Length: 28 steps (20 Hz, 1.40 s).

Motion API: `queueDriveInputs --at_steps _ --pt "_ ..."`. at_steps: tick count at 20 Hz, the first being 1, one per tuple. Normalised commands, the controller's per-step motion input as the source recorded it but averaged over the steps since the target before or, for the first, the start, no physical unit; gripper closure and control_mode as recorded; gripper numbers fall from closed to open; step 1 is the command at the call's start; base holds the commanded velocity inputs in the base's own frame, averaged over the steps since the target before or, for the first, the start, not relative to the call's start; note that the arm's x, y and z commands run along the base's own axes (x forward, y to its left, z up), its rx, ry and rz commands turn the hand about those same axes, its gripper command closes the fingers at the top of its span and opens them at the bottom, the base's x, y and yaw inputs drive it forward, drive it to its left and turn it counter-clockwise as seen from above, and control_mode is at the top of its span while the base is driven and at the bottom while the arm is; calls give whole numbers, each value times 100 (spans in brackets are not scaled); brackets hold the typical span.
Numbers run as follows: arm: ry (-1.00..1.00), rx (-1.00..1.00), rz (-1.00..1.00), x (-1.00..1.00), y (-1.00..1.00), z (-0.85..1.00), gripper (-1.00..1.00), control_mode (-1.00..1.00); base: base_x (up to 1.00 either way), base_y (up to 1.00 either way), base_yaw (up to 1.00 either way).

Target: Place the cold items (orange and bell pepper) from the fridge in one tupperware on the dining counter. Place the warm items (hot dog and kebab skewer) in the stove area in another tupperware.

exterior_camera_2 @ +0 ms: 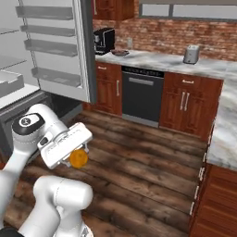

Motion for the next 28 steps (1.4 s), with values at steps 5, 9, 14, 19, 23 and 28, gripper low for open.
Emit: queueDriveInputs --at_steps 5,9,14,19,23,28 --pt "0 0 0 0 0 0 100 100 -32 -99 -2" --pt "0 0 0 0 0 0 100 100 -44 -100 0" --pt "0 0 0 0 0 0 100 100 -22 -100 1" --pt "0 0 0 0 0 0 100 100 -12 -100 12" --pt "0 0 0 0 0 0 100 100 -10 -100 29" --pt "0 0 0 0 0 0 100 100 0 -100 42"
